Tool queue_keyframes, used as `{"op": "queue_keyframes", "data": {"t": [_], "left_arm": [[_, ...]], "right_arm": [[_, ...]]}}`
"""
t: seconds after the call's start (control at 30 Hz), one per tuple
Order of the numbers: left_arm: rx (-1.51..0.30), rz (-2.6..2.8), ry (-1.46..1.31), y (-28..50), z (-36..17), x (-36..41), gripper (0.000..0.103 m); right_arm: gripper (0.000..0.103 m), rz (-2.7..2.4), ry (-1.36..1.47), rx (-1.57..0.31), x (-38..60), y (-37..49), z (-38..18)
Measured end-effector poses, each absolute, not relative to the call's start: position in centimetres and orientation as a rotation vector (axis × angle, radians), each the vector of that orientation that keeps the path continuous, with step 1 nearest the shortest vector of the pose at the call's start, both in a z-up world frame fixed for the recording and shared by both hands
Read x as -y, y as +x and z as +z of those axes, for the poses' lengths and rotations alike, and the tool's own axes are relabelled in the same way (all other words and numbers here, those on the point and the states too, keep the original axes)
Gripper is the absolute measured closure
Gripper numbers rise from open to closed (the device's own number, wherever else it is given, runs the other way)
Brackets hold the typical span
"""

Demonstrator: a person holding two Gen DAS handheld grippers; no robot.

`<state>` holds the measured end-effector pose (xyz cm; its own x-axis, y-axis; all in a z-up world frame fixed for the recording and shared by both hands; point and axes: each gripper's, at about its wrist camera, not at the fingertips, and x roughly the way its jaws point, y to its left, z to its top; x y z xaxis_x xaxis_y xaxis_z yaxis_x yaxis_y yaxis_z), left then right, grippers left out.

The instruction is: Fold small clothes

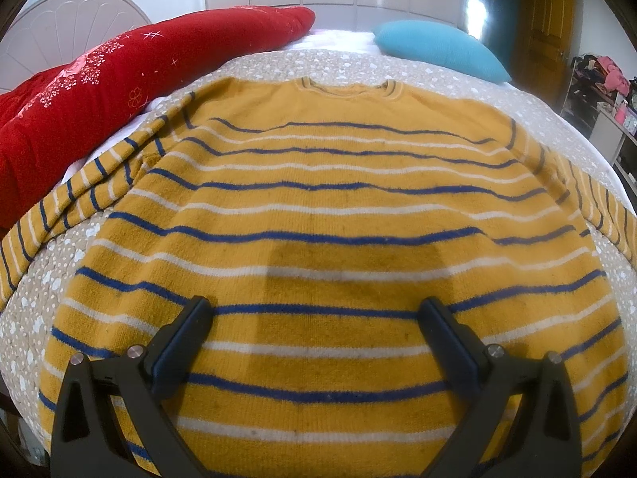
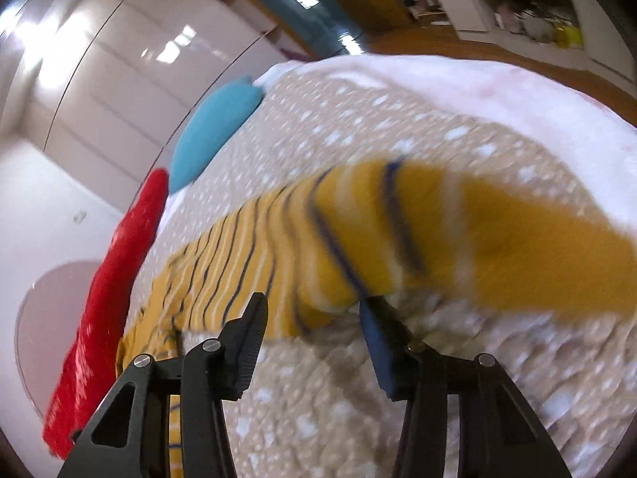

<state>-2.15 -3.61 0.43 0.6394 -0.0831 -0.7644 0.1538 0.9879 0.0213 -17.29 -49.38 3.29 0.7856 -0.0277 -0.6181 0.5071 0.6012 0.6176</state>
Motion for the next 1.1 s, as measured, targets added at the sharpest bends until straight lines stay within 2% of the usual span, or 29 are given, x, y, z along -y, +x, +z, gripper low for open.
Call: {"op": "queue_keyframes", "data": {"t": [0.13,0.2,0.23,0.27,0.3,0.37,0.57,0.7,0.8,0.9,1.03,1.1], "left_arm": [[-0.867,-0.135,0.087,-2.2,0.3,3.6,0.0],[-0.868,-0.134,0.087,-2.2,0.3,3.7,0.0],[-0.87,-0.135,0.085,-2.1,0.3,3.6,0.0],[-0.877,-0.137,0.078,-2.1,0.4,3.4,0.0],[-0.883,-0.14,0.063,-2.0,0.7,3.2,0.005],[-0.869,-0.175,-0.029,-2.6,2.2,1.8,0.011],[-0.747,-0.212,-0.168,-6.4,7.5,-3.5,0.011],[-0.714,-0.167,-0.217,-8.5,8.7,-7.5,0.011],[-0.721,-0.105,-0.262,-9.6,8.4,-10.9,0.011],[-0.732,-0.058,-0.312,-10.2,7.7,-13.6,0.011],[-0.745,-0.011,-0.328,-10.6,6.9,-16.2,0.011],[-0.741,0.005,-0.329,-10.9,6.6,-17.2,0.011]], "right_arm": [[0.051,-0.412,0.904,-0.572,51.6,-18.1,3.7],[0.054,-0.435,0.916,-0.578,52.7,-17.9,3.7],[0.07,-0.447,0.907,-0.596,53.0,-17.5,3.9],[0.08,-0.456,0.88,-0.614,53.2,-16.8,4.4],[0.089,-0.463,0.849,-0.623,53.1,-16.3,5.0],[0.09,-0.501,0.719,-0.631,51.8,-14.5,7.5],[0.091,-0.318,0.406,-0.613,42.1,-6.2,15.9],[0.091,-0.098,0.275,-0.634,31.1,1.2,18.0],[0.091,0.046,0.159,-0.674,22.0,6.0,17.1],[0.091,0.184,0.041,-0.755,12.8,10.9,13.2],[0.082,0.381,-0.029,-1.009,5.2,14.7,5.6],[0.074,0.427,-0.046,-1.002,4.4,14.0,5.0]]}}
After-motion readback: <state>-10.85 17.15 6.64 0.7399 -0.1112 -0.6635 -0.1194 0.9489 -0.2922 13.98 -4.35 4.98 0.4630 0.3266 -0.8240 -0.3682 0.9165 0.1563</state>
